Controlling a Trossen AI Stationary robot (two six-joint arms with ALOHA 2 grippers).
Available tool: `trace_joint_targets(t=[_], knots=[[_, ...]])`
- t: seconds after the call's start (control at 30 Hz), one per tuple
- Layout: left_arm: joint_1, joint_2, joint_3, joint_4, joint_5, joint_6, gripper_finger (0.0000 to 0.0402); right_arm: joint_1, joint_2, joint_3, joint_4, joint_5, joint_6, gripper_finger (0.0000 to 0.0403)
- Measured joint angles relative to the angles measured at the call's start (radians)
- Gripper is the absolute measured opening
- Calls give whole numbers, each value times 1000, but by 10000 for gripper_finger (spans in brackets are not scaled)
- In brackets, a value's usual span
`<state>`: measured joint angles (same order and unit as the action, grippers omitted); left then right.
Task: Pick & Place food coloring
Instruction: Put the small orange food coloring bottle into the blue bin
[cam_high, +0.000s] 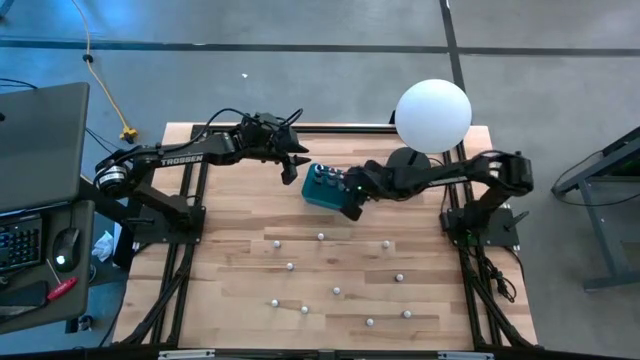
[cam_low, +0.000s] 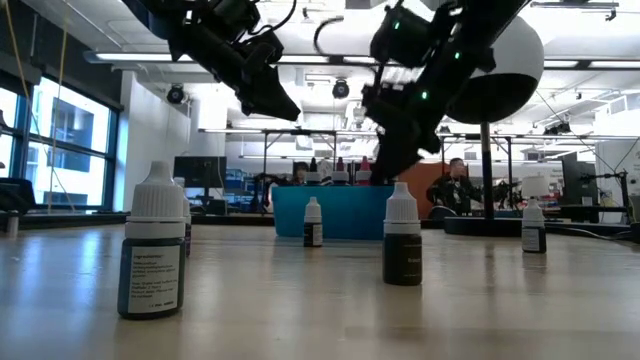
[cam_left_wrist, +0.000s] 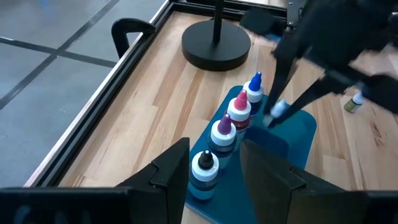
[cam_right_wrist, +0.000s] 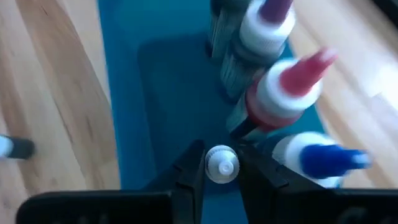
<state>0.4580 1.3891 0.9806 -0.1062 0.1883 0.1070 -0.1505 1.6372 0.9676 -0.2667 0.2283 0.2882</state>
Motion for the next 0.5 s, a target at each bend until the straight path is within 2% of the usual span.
trace_joint_targets(t=[0.23, 0.5], knots=[[0, 0, 0, 0, 0, 0, 140, -14, 74, 0, 3, 6, 33, 79], [0, 0, 0, 0, 1, 0, 140, -14, 82, 0, 3, 0, 26, 88]])
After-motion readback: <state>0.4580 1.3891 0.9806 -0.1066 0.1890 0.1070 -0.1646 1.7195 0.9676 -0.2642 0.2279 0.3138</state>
